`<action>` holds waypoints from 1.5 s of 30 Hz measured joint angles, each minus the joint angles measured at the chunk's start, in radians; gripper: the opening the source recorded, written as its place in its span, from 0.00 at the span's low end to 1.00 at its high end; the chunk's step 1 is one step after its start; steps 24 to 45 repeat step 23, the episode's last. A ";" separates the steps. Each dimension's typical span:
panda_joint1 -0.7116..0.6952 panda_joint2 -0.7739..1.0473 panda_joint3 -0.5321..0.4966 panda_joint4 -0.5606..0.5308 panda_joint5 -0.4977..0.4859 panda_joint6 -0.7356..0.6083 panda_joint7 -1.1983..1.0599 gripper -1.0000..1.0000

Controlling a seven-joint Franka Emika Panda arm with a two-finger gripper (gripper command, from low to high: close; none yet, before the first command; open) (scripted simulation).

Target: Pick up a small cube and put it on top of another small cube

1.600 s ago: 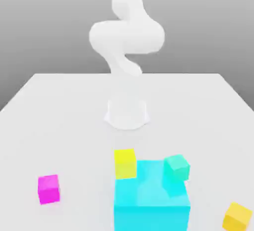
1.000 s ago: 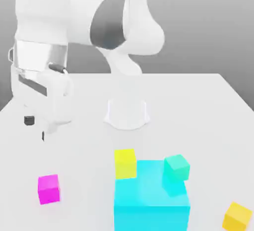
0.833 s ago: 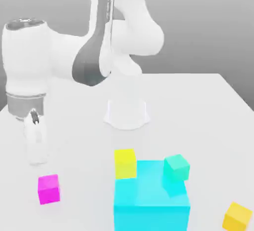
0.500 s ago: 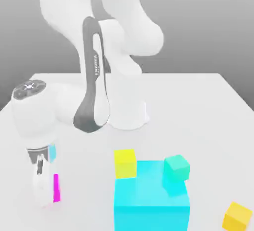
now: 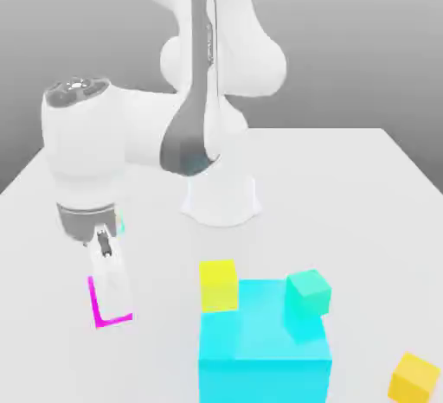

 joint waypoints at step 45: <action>0.254 -0.187 0.176 -0.019 0.042 -0.174 -0.026 1.00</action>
